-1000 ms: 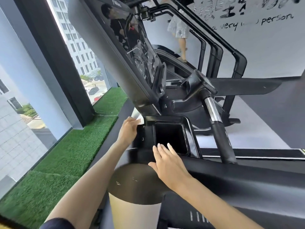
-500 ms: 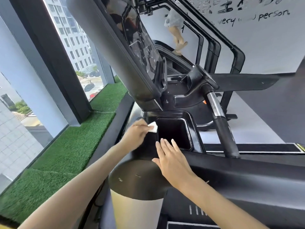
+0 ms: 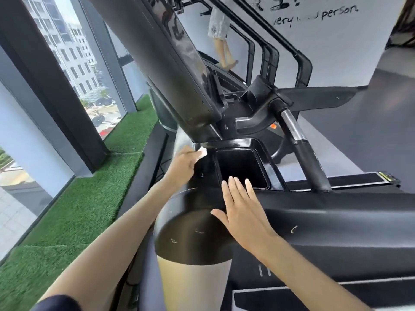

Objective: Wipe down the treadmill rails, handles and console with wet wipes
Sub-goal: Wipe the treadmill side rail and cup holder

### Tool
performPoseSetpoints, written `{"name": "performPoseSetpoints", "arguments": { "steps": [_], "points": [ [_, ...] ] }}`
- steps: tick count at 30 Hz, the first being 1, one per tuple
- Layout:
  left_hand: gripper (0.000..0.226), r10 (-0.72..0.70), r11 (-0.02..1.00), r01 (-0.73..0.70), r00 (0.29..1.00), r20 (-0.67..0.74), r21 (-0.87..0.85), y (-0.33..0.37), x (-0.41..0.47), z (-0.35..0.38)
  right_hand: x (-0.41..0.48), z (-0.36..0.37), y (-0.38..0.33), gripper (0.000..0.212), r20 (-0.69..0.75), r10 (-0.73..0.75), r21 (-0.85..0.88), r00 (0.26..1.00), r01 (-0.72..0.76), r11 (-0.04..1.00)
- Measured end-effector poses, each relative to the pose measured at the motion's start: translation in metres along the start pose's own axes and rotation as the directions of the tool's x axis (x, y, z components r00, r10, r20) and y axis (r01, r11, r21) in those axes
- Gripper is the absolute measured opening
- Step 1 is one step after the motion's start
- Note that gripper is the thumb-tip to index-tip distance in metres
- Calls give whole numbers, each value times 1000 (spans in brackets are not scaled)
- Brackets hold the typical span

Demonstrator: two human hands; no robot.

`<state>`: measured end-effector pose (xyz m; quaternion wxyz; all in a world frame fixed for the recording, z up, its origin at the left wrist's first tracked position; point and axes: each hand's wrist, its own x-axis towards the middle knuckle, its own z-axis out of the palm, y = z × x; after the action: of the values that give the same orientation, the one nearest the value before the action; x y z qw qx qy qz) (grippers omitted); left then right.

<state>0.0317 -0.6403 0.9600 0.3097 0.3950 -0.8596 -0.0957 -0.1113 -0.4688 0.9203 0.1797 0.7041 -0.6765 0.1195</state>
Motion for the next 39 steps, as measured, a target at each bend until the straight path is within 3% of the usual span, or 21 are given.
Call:
{"name": "performPoseSetpoints", "arguments": {
  "steps": [2,4,6,10,11,14,16,18,21,22,26,31,35,39],
  "points": [
    [45,9,998,-9,1000,6,56,3,2,7,-1,-1,-3,73,-1,15,-14,1000,-15,1000],
    [48,225,973,-229,967,118,23,13,-5,14,-1,-1,-4,71,-4,32,-14,999,-32,999],
    [45,332,943,-332,924,188,-36,16,-7,12,0,0,-5,70,-13,50,-19,999,-50,999],
    [42,111,993,-111,994,22,28,-2,21,2,-3,6,-11,67,-46,94,-23,995,-95,995],
    [43,112,994,-112,994,6,14,-1,20,4,-5,8,-13,66,-58,109,-18,992,-110,994],
    [48,343,939,-335,928,147,-81,19,-5,10,-9,12,-17,63,-95,125,-7,988,-126,992],
    [39,401,914,-364,876,268,-179,28,-16,5,-9,14,-16,63,-129,121,-28,984,-126,992],
    [30,321,944,-286,914,248,-165,21,-5,-3,-8,15,-17,63,-160,118,-56,980,-128,990],
    [38,231,972,-226,968,96,-66,8,4,-4,-10,17,-19,62,-201,121,-73,972,-138,988],
    [40,257,966,-252,961,105,-59,11,-1,0,-10,17,-19,62,-206,121,-67,971,-137,988],
    [33,335,942,-299,872,358,-154,30,-30,-4,-9,19,-18,62,-250,95,-93,964,-121,988],
    [34,39,999,-28,913,406,-33,-7,-21,-38,-10,23,-18,61,-321,59,-142,945,-109,984],
    [25,160,987,-132,898,411,-96,37,-27,-17,-9,23,-18,62,-328,69,-125,942,-116,985],
    [23,52,997,-21,886,461,-73,43,-22,-22,-8,21,-13,59,-334,36,-137,942,-87,987]
  ]
}}
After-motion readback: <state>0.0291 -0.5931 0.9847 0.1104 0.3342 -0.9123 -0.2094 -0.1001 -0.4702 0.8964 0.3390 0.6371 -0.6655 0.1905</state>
